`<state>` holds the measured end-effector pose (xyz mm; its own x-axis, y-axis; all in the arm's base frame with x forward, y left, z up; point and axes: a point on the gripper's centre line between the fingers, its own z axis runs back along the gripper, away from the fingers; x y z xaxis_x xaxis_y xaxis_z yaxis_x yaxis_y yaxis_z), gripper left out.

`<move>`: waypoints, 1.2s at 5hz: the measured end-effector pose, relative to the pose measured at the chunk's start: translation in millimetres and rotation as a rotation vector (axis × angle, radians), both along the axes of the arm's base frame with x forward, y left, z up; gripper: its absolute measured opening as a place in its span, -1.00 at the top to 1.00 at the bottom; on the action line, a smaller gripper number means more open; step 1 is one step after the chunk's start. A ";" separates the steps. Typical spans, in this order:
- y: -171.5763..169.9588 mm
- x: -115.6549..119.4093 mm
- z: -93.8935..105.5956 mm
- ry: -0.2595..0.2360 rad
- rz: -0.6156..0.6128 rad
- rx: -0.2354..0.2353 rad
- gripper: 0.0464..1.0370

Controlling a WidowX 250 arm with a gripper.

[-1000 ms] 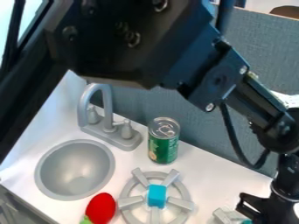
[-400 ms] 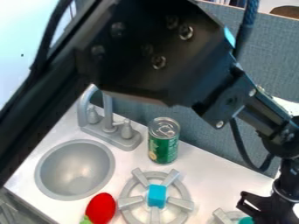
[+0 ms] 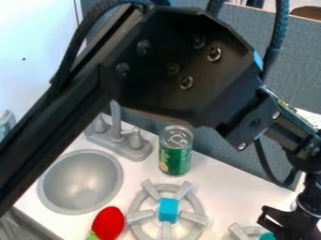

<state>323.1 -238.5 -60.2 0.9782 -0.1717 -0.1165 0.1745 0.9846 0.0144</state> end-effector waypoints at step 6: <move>80.0 33.5 63.6 -0.058 0.294 -0.110 -0.93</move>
<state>356.6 -158.6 3.4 0.9922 0.1112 -0.0558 -0.1161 0.9889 -0.0932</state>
